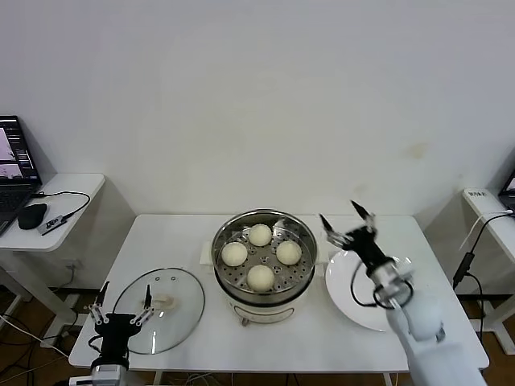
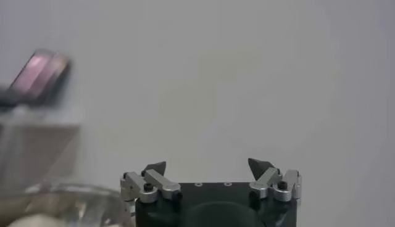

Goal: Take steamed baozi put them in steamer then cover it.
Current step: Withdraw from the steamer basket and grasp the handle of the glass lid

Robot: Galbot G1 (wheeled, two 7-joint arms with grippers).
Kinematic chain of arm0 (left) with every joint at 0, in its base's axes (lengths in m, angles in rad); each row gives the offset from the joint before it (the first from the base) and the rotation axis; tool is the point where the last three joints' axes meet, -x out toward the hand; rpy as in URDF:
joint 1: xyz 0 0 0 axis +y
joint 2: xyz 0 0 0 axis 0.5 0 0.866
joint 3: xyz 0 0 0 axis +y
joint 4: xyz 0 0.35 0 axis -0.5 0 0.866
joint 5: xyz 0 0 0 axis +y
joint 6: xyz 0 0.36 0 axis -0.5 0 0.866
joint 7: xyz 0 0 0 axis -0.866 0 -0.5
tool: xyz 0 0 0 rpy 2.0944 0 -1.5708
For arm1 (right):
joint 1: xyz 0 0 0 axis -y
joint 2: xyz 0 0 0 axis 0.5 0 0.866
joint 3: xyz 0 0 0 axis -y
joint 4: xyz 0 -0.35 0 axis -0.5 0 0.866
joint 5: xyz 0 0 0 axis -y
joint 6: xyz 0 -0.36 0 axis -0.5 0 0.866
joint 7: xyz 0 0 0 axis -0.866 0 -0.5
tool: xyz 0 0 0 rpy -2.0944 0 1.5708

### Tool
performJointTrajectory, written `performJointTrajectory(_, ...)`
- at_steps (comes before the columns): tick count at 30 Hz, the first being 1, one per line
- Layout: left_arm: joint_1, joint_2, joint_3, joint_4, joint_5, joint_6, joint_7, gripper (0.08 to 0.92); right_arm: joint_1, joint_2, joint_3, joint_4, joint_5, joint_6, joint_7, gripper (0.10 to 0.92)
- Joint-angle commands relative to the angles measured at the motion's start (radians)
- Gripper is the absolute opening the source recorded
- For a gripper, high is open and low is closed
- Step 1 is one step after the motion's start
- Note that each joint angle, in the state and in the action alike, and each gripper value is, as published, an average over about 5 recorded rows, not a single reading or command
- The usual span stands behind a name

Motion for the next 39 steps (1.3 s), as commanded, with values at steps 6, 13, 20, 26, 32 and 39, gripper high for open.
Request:
performJointTrajectory(6,0.055,0.07,-0.075,0.122,0.972,-0.104,0.026,0.823,-0.55,0.346,0.382,0.112,-0.144,0.084,-0.108,0.823)
performJointTrajectory(13,0.03,0.121,-0.068,0.186,1.123,-0.109,0.089,0.823,-0.538,0.36,0.383,0.101,-0.157,0.106,-0.074,0.823)
performJointTrajectory(20,-0.064,0.134,-0.055,0.281,1.135,-0.108,0.119,0.823,-0.542,0.37,0.38,0.106,-0.167,0.112,-0.057,0.823)
performJointTrajectory(26,-0.136,0.151,-0.047,0.339,1.112,-0.112,0.134,0.823,-0.544,0.377,0.367,0.108,-0.174,0.116,-0.057,0.823)
performJointTrajectory(32,-0.19,0.157,-0.026,0.391,1.095,-0.114,0.141,0.823,-0.542,0.379,0.353,0.102,-0.175,0.115,-0.057,0.823)
performJointTrajectory(39,-0.255,0.157,-0.006,0.453,1.095,-0.119,0.139,0.823,-0.537,0.378,0.351,0.103,-0.177,0.111,-0.056,0.823)
